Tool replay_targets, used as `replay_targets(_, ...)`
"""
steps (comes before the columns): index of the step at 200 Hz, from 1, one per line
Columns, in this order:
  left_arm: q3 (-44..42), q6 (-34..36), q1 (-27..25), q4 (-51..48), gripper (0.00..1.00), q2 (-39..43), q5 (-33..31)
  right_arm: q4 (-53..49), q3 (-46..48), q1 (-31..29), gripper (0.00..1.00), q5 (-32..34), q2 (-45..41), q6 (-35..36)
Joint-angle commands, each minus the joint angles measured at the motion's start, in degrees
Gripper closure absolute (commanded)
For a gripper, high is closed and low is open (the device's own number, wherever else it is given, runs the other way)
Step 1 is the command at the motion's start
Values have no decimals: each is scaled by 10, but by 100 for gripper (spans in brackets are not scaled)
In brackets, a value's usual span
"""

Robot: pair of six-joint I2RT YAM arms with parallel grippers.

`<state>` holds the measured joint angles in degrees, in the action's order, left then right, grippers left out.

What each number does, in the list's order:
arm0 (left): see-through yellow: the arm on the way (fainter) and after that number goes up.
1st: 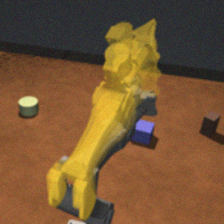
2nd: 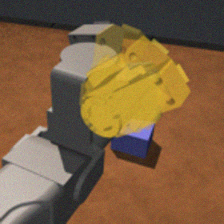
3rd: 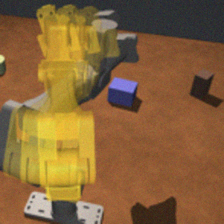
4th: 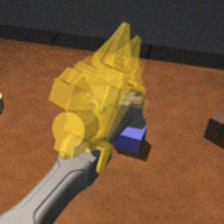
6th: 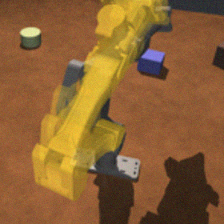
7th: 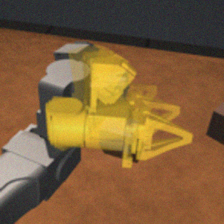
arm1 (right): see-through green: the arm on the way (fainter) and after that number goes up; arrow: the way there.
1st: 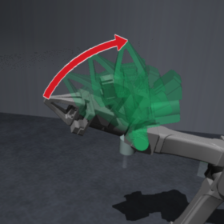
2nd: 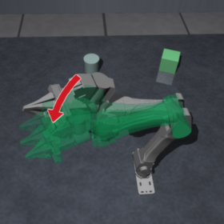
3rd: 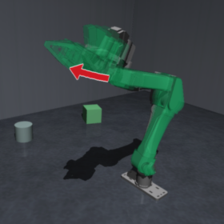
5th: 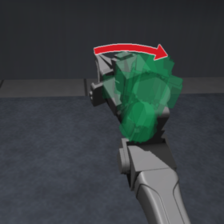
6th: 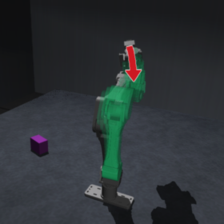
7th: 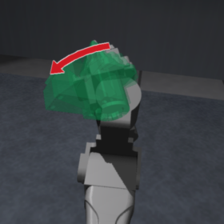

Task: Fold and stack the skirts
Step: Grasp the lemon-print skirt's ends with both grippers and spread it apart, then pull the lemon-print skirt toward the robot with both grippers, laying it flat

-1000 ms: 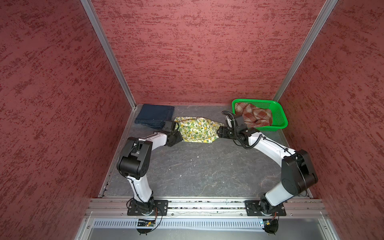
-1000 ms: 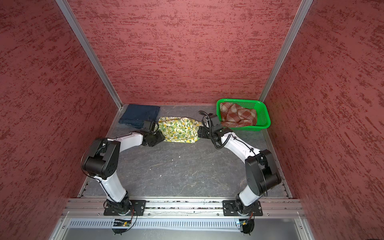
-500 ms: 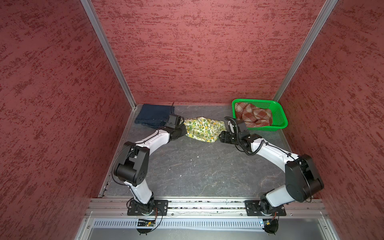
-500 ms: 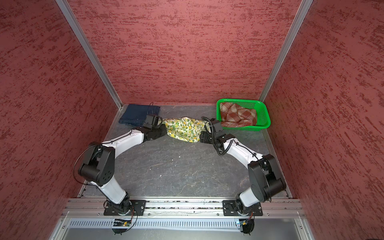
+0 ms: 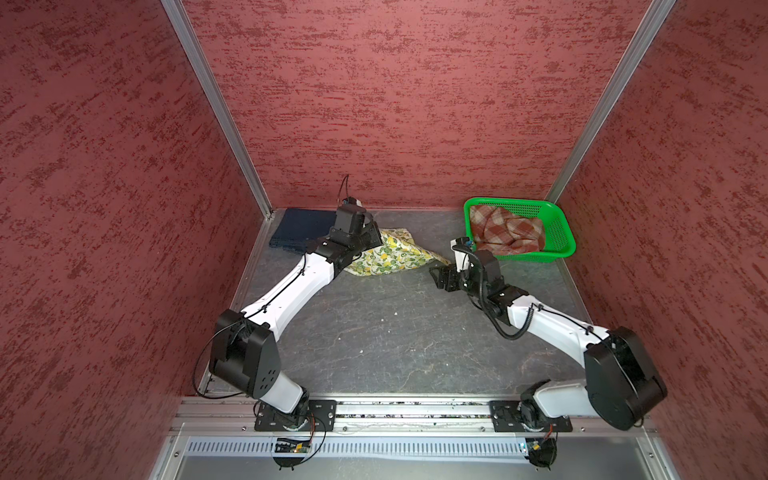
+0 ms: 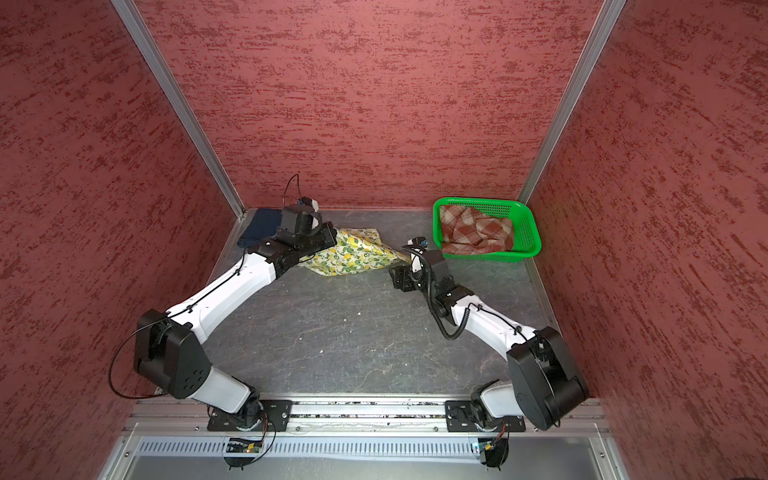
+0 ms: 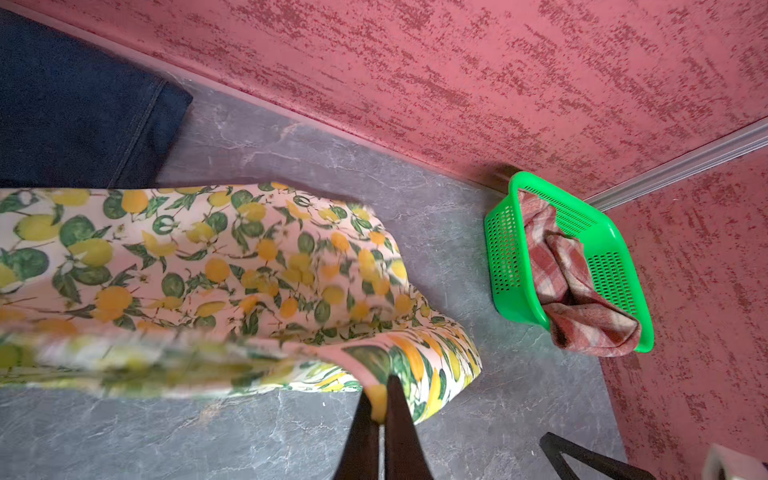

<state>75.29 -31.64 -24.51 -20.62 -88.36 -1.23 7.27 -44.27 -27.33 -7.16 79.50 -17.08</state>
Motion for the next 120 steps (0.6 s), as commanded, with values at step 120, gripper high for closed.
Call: replay_targets(120, -393, -141, -53, -19, 100, 253, -74, -121, -5, 0, 24, 15, 70, -269)
